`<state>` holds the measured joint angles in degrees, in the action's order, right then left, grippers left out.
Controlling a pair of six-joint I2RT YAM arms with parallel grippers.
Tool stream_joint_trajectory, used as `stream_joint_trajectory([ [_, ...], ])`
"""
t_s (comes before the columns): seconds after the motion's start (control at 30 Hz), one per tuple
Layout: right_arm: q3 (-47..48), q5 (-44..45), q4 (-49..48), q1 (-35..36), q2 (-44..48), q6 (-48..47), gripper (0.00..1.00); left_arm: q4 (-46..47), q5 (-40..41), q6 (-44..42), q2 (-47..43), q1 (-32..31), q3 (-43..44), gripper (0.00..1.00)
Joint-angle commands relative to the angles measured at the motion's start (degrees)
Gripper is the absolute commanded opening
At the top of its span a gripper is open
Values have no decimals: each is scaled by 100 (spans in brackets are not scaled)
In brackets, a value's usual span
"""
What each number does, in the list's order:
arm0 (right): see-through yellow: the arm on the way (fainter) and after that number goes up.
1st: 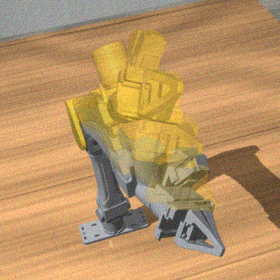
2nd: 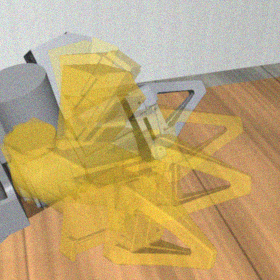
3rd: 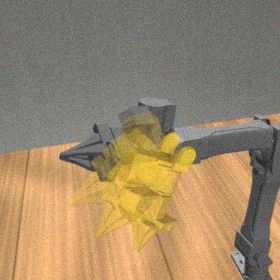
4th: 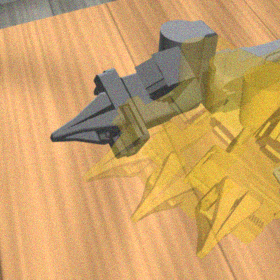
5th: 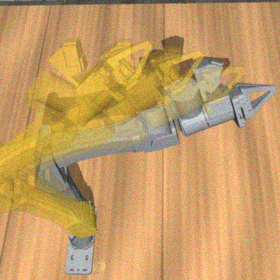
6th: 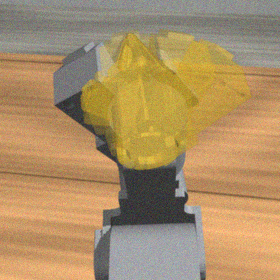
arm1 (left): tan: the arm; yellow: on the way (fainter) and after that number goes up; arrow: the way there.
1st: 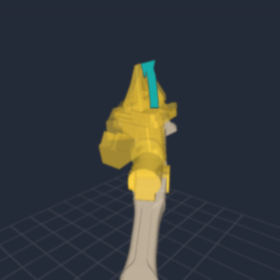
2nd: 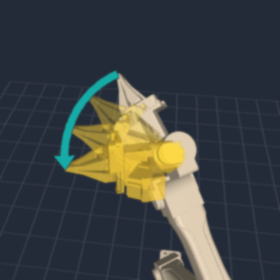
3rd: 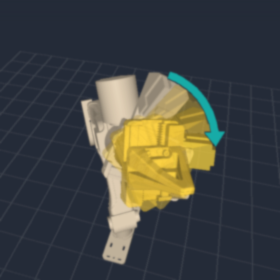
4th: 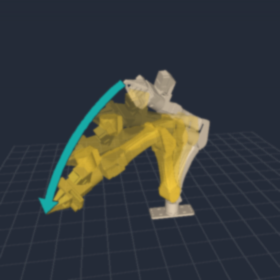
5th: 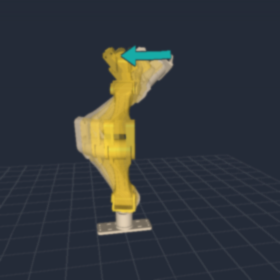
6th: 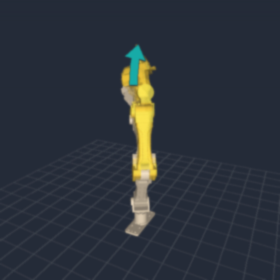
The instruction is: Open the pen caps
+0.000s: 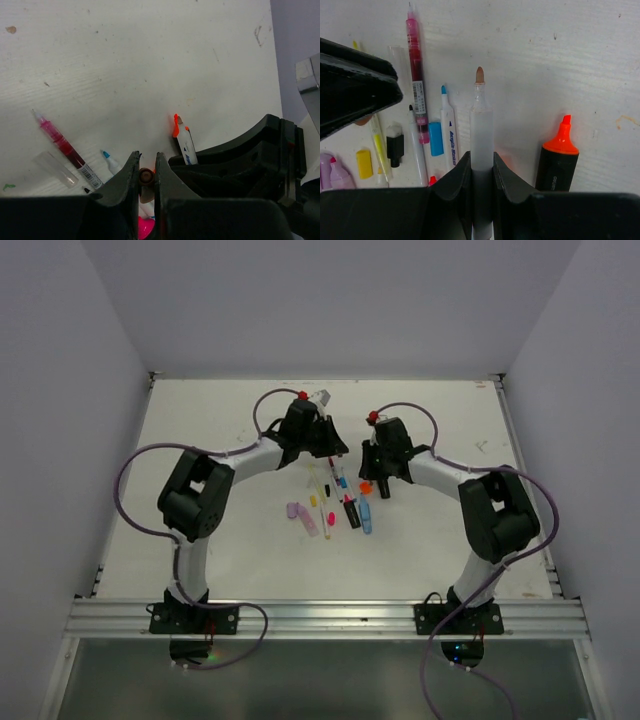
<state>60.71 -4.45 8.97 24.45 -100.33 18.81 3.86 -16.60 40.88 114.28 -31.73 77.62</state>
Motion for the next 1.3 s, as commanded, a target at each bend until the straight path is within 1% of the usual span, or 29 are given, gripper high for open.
stream_joint_trajectory([
  [0.0,397,-12,-124,34,-267,-61,4,-350,-116,-89,365,-53,586,6],
  [0.13,530,-91,-150,34,-583,-70,9,-377,-80,-45,727,-71,859,8],
  [0.17,547,-126,-168,34,-653,-79,11,-377,-71,-45,788,-79,920,10],
  [0.23,556,-223,-212,34,-698,-79,16,-377,-19,-37,938,-97,974,12],
  [0.27,556,-241,-220,34,-715,-70,18,-568,-10,-37,991,-97,1035,15],
  [0.3,565,-284,-229,34,-733,-79,22,-570,-10,-28,1069,-114,1035,16],
  [0.5,521,-329,-247,34,-698,-97,30,-553,16,-1,1202,-150,1079,26],
  [0.63,503,-329,-238,34,-611,-70,33,-570,113,-1,1167,-150,1071,33],
  [0.73,468,-329,-238,34,-427,-70,34,-518,218,7,1035,-150,975,41],
  [0.77,442,-303,-247,34,-373,-62,37,-500,271,-1,939,-141,956,42],
  [0.9,433,-215,-124,25,-49,-70,41,-518,333,-19,711,-150,878,45],
  [1.03,424,13,130,34,487,-123,52,-552,604,-80,175,-141,649,48],
  [1.17,424,558,552,34,1260,-149,69,-754,1114,-370,-923,-141,429,52],
  [1.2,442,881,640,34,1627,-167,72,-877,1263,-449,-1142,-150,377,53],
  [1.23,459,1041,728,34,1805,-193,74,-939,1595,-528,-1380,-150,280,57],
  [1.27,494,1182,929,34,2007,-272,80,-1009,1825,-685,-1834,-150,219,59],
])
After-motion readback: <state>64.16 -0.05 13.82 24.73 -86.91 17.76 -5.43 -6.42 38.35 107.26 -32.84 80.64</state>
